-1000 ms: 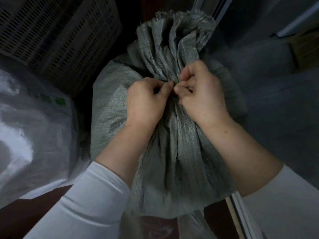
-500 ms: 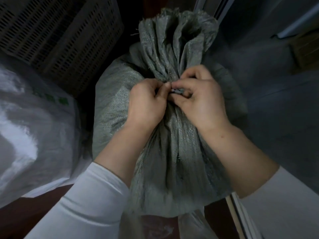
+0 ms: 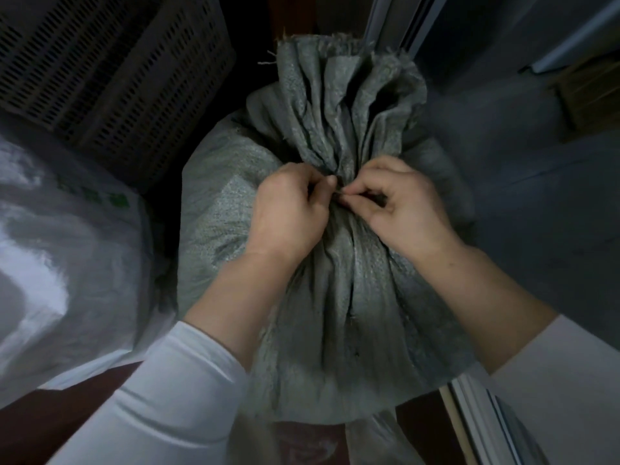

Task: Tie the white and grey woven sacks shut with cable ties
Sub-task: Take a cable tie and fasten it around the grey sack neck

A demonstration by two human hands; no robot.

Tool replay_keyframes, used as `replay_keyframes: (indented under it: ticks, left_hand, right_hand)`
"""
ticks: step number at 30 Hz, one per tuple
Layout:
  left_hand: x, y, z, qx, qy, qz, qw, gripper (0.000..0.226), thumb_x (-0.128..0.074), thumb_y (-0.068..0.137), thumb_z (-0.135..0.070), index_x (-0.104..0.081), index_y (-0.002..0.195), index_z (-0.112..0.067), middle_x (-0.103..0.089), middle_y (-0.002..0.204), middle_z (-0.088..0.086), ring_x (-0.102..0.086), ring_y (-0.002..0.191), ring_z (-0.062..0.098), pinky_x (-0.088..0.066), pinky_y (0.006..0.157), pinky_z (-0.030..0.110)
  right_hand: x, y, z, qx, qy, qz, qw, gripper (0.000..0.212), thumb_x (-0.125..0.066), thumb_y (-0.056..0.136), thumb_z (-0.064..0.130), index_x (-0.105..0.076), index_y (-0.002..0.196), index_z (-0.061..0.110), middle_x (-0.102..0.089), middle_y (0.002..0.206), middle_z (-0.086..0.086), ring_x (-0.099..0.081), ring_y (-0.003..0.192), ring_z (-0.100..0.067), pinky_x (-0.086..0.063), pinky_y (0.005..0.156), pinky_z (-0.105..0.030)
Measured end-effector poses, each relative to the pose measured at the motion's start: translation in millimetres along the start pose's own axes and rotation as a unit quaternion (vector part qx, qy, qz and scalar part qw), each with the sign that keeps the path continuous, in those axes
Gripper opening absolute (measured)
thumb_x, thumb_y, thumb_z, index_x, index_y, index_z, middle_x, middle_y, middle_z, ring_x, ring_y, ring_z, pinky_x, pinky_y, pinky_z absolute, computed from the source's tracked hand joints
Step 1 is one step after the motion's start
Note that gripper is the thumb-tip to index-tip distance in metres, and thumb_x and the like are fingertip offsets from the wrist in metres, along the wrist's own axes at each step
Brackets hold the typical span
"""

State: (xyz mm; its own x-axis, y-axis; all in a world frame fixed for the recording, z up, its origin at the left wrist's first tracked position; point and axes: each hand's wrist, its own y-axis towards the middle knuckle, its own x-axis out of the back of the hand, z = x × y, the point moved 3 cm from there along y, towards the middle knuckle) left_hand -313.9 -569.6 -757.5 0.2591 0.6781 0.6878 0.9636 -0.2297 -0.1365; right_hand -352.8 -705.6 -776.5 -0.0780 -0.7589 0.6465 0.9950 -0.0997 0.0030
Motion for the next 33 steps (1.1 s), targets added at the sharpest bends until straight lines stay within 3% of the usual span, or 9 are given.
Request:
replay_keyframes:
  ticks: [3,8,13,16,18,21,23,27,33]
  left_hand:
    - [10,15,-2,0.043,0.036,0.101,0.993,0.015,-0.061,0.084,-0.029,-0.066,0.081,-0.016,-0.06,0.077,0.005,-0.061,0.089,0.028,-0.04,0.069,0.027]
    - [18,30,-17,-0.036,0.146,0.223,0.963,0.017,-0.06,0.085,-0.03,-0.062,0.075,-0.016,-0.055,0.074,0.002,-0.052,0.078,0.018,-0.031,0.063,0.022]
    - [24,38,-8,0.013,0.083,0.316,0.945,0.02,-0.063,0.082,-0.022,-0.061,0.063,-0.016,-0.05,0.059,-0.002,-0.043,0.055,0.006,-0.035,0.053,0.016]
    - [28,35,-1,-0.028,0.064,0.301,0.951,0.027,-0.062,0.084,-0.019,-0.054,0.058,-0.017,-0.044,0.055,-0.003,-0.04,0.049,0.003,-0.032,0.053,0.02]
    - [30,31,3,-0.083,0.101,0.267,0.955,0.026,-0.057,0.084,-0.03,-0.058,0.064,-0.013,-0.047,0.058,-0.001,-0.044,0.057,0.008,-0.035,0.057,0.026]
    - [28,25,5,-0.162,0.166,0.223,0.947,0.036,-0.046,0.071,-0.039,-0.065,0.078,-0.009,-0.058,0.072,0.005,-0.054,0.072,0.025,-0.038,0.063,0.029]
    - [24,22,5,-0.181,0.169,0.208,0.946,0.035,-0.047,0.074,-0.04,-0.065,0.081,-0.01,-0.064,0.082,0.011,-0.058,0.08,0.029,-0.038,0.065,0.029]
    - [24,21,8,-0.14,0.191,0.23,0.944,0.034,-0.047,0.086,-0.041,-0.063,0.088,-0.011,-0.065,0.091,0.014,-0.059,0.089,0.03,-0.044,0.071,0.033]
    - [30,30,4,-0.064,0.191,0.279,0.939,0.031,-0.052,0.09,-0.039,-0.057,0.07,-0.015,-0.055,0.076,0.006,-0.049,0.077,0.021,-0.035,0.065,0.026]
  right_hand:
    - [0,1,7,0.021,-0.008,-0.006,1.0,0.005,-0.07,0.077,0.013,-0.07,0.079,0.009,-0.051,0.086,0.01,-0.058,0.074,-0.015,-0.052,0.068,-0.034]
    - [0,0,13,0.008,-0.009,-0.009,1.0,0.008,-0.07,0.079,0.019,-0.07,0.079,0.01,-0.052,0.086,0.009,-0.06,0.077,-0.019,-0.052,0.067,-0.039]
    - [2,10,26,0.073,-0.058,-0.015,0.996,0.015,-0.071,0.073,0.024,-0.073,0.079,0.01,-0.064,0.085,-0.003,-0.058,0.082,-0.029,-0.051,0.071,-0.037]
    - [-2,15,31,0.114,-0.08,0.005,0.99,0.013,-0.069,0.072,0.021,-0.074,0.079,0.01,-0.064,0.084,-0.007,-0.058,0.08,-0.031,-0.05,0.071,-0.034]
    - [-4,18,24,0.124,-0.082,0.021,0.989,0.011,-0.07,0.073,0.019,-0.075,0.081,0.013,-0.062,0.085,-0.005,-0.058,0.082,-0.027,-0.049,0.071,-0.033]
    - [-9,13,5,0.058,-0.021,0.022,0.998,0.011,-0.07,0.075,0.02,-0.075,0.084,0.015,-0.05,0.088,0.008,-0.054,0.083,-0.011,-0.046,0.071,-0.026]
    - [-13,6,-2,-0.014,0.046,0.003,0.999,0.011,-0.072,0.074,0.021,-0.074,0.085,0.02,-0.046,0.084,0.014,-0.053,0.081,-0.007,-0.045,0.075,-0.023]
    - [-22,1,3,-0.117,0.135,-0.005,0.984,0.02,-0.077,0.071,0.014,-0.069,0.082,0.028,-0.049,0.082,0.012,-0.053,0.08,0.0,-0.042,0.083,-0.014]
    - [-25,4,21,-0.136,0.16,-0.024,0.977,0.018,-0.066,0.062,0.021,-0.069,0.078,0.028,-0.05,0.079,0.015,-0.053,0.073,0.011,-0.038,0.077,-0.004]
